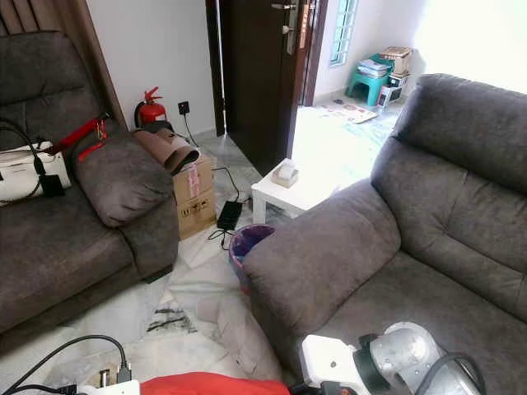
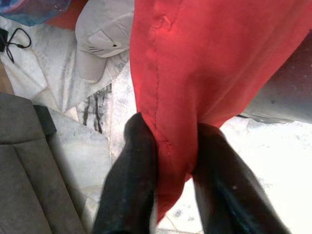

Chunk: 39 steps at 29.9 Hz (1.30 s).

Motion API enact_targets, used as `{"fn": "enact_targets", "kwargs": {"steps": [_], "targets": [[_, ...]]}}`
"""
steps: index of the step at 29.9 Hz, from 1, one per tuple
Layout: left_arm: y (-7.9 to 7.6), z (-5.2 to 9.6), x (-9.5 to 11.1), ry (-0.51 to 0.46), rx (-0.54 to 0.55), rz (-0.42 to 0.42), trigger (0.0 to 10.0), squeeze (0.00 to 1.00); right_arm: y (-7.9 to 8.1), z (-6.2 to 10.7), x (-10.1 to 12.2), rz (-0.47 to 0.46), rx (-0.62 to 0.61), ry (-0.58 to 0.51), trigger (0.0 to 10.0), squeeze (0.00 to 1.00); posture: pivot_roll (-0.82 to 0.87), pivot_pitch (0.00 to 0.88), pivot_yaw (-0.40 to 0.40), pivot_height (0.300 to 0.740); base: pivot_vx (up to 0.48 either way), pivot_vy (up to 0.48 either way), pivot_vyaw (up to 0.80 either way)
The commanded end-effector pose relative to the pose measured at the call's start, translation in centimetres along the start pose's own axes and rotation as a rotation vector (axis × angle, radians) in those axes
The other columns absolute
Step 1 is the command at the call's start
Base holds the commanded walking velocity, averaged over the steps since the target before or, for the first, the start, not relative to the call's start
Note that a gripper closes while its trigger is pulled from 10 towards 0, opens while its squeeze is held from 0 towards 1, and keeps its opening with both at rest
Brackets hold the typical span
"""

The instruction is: Move the pillow to the sofa from floor

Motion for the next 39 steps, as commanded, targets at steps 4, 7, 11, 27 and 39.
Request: {"fn": "enact_targets", "kwargs": {"steps": [4, 7, 11, 27, 39], "targets": [[-0.4, 0.1, -0.3, 0.007, -0.018, -0.006, 0.0, 0.00, -0.8, 0.4, 1.5, 0.068, -0.022, -0.056, 10.0, 0.00, 0.03, 0.000, -0.041, 0.740, 0.000, 0.000, 0.00], [-0.6, 0.1, -0.3, 0.001, -0.023, 0.003, 0.0, 0.00, -0.9, 0.2, 1.4, 0.066, -0.035, -0.058, 10.0, 0.00, 0.03, 0.000, -0.038, 0.740, 0.000, 0.000, 0.00], [-0.7, 0.1, -0.1, -0.018, -0.015, 0.022, 0.0, 0.00, -1.4, -0.2, 1.3, 0.061, -0.091, -0.080, 10.0, 0.00, 0.02, 0.000, -0.028, 0.740, 0.000, 0.000, 0.00], [10.4, 1.6, 6.7, -0.448, 0.646, 0.552, 10.0, 0.00, -6.1, -1.9, -4.6, -0.278, -0.743, -0.180, 10.0, 0.00, 0.03, 0.000, -0.014, 0.740, 0.000, 0.000, 0.00], [11.2, 2.6, 14.1, -0.783, 0.674, 0.679, 10.0, 0.00, -8.5, 1.3, -5.5, -0.511, -1.268, -0.392, 10.0, 0.00, 0.02, 0.000, -0.001, 0.740, 0.000, 0.000, 0.00]]}}
Point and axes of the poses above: a point about 5 cm out from each wrist's last joint towards the gripper, its own z axis pointing back from the gripper into the wrist, its own x axis along the axis of the wrist's last joint, y = z × x, the point moved 2 cm from there along -z, pointing out of the wrist towards the gripper, and after that the axes turned 7 degrees about z, right-handed, at the moved point
